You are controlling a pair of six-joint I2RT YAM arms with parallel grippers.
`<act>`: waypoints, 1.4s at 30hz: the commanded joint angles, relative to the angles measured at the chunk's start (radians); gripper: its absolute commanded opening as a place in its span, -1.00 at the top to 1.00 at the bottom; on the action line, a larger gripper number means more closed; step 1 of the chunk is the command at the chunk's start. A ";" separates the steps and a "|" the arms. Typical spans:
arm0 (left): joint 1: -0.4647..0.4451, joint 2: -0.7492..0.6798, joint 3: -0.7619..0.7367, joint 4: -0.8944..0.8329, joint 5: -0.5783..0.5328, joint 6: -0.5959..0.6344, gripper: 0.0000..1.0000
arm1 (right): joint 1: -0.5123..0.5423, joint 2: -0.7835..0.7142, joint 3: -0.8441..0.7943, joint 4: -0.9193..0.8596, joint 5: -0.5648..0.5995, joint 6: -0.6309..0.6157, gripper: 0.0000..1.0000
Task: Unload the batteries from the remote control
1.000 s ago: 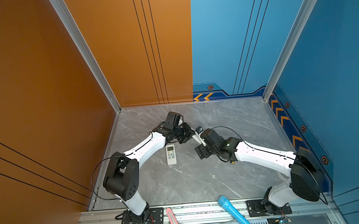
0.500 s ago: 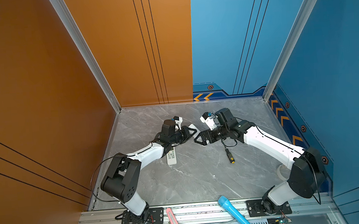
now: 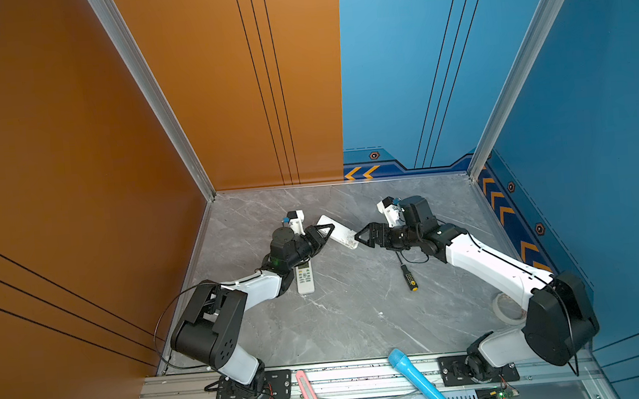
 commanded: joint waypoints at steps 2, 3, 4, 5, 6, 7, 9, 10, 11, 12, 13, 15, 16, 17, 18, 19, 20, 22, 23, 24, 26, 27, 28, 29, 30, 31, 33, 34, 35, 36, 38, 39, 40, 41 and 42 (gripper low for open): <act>-0.003 0.019 0.009 0.175 -0.023 -0.070 1.00 | 0.027 0.065 -0.036 0.304 0.036 0.260 -0.83; -0.004 0.025 0.010 0.178 -0.022 -0.077 1.00 | 0.031 0.084 -0.032 0.329 0.038 0.279 -0.81; -0.006 0.030 0.009 0.189 -0.024 -0.081 1.00 | 0.033 0.107 -0.036 0.365 0.039 0.305 -0.76; -0.007 0.032 0.011 0.192 -0.022 -0.083 1.00 | 0.033 0.126 -0.036 0.388 0.040 0.324 -0.71; -0.009 0.032 0.013 0.191 -0.019 -0.081 1.00 | 0.033 0.139 -0.039 0.407 0.044 0.339 -0.68; -0.011 0.032 0.013 0.191 -0.018 -0.079 1.00 | 0.033 0.150 -0.040 0.432 0.050 0.357 -0.66; -0.014 0.032 0.010 0.190 -0.017 -0.079 1.00 | 0.036 0.172 -0.031 0.447 0.048 0.368 -0.57; -0.015 0.032 0.007 0.187 -0.021 -0.077 1.00 | 0.039 0.179 -0.024 0.444 0.048 0.366 -0.49; -0.015 0.035 0.005 0.186 -0.025 -0.076 1.00 | 0.043 0.187 -0.017 0.438 0.048 0.363 -0.41; -0.014 0.034 0.001 0.186 -0.028 -0.078 1.00 | 0.045 0.191 -0.015 0.441 0.048 0.363 -0.37; -0.014 0.034 0.001 0.186 -0.030 -0.077 1.00 | 0.046 0.192 -0.017 0.446 0.048 0.369 -0.36; -0.014 0.031 0.003 0.181 -0.028 -0.070 1.00 | 0.046 0.193 -0.019 0.439 0.056 0.368 -0.33; -0.014 0.027 0.003 0.172 -0.030 -0.067 1.00 | 0.045 0.190 -0.024 0.439 0.060 0.370 -0.31; -0.012 0.023 0.003 0.165 -0.029 -0.063 1.00 | 0.044 0.189 -0.027 0.435 0.062 0.371 -0.26; -0.011 0.021 0.003 0.159 -0.030 -0.061 1.00 | 0.044 0.189 -0.026 0.431 0.062 0.370 -0.24; -0.008 0.017 0.004 0.151 -0.029 -0.056 1.00 | 0.045 0.187 -0.025 0.426 0.061 0.369 -0.19; -0.006 0.013 0.006 0.140 -0.028 -0.050 1.00 | 0.046 0.188 -0.021 0.421 0.059 0.368 -0.12; 0.001 0.006 0.007 0.118 -0.029 -0.038 1.00 | 0.046 0.182 -0.020 0.401 0.058 0.359 -0.06; 0.004 0.005 0.007 0.111 -0.027 -0.034 1.00 | 0.048 0.177 -0.019 0.393 0.059 0.355 -0.06; 0.008 0.002 0.007 0.102 -0.027 -0.030 1.00 | 0.049 0.169 -0.021 0.382 0.062 0.350 -0.04; 0.013 -0.004 0.007 0.087 -0.027 -0.020 1.00 | 0.050 0.160 -0.020 0.360 0.064 0.341 0.03; 0.014 -0.007 0.009 0.075 -0.026 -0.012 1.00 | 0.050 0.156 -0.023 0.353 0.062 0.338 0.04; 0.014 -0.010 0.013 0.064 -0.026 -0.006 1.00 | 0.053 0.152 -0.024 0.343 0.062 0.337 0.05; 0.015 -0.013 0.013 0.057 -0.027 0.000 1.00 | 0.054 0.148 -0.023 0.338 0.062 0.336 0.05; 0.015 -0.015 0.013 0.051 -0.030 0.004 1.00 | 0.056 0.143 -0.025 0.336 0.062 0.333 0.07; 0.017 -0.015 0.013 0.047 -0.032 0.007 1.00 | 0.058 0.138 -0.026 0.330 0.064 0.331 0.09; 0.017 -0.014 0.016 0.047 -0.031 0.011 1.00 | 0.062 0.136 -0.024 0.324 0.067 0.330 0.17; 0.016 -0.011 0.019 0.045 -0.028 0.012 1.00 | 0.063 0.136 -0.023 0.326 0.066 0.333 0.18; 0.014 -0.009 0.023 0.045 -0.026 0.013 1.00 | 0.064 0.138 -0.021 0.327 0.065 0.334 0.19; 0.012 -0.009 0.023 0.043 -0.024 0.016 1.00 | 0.067 0.139 -0.020 0.333 0.063 0.337 0.20; 0.008 -0.011 0.024 0.027 -0.024 0.030 1.00 | 0.071 0.137 -0.018 0.339 0.064 0.346 0.30; 0.007 -0.014 0.024 0.015 -0.025 0.039 1.00 | 0.071 0.134 -0.015 0.343 0.066 0.352 0.33; 0.005 -0.016 0.024 0.006 -0.025 0.047 1.00 | 0.073 0.131 -0.015 0.344 0.065 0.356 0.36; 0.003 -0.018 0.025 -0.002 -0.024 0.054 1.00 | 0.072 0.129 -0.012 0.344 0.064 0.356 0.42; 0.002 -0.022 0.025 -0.011 -0.025 0.058 1.00 | 0.075 0.126 -0.009 0.341 0.063 0.356 0.44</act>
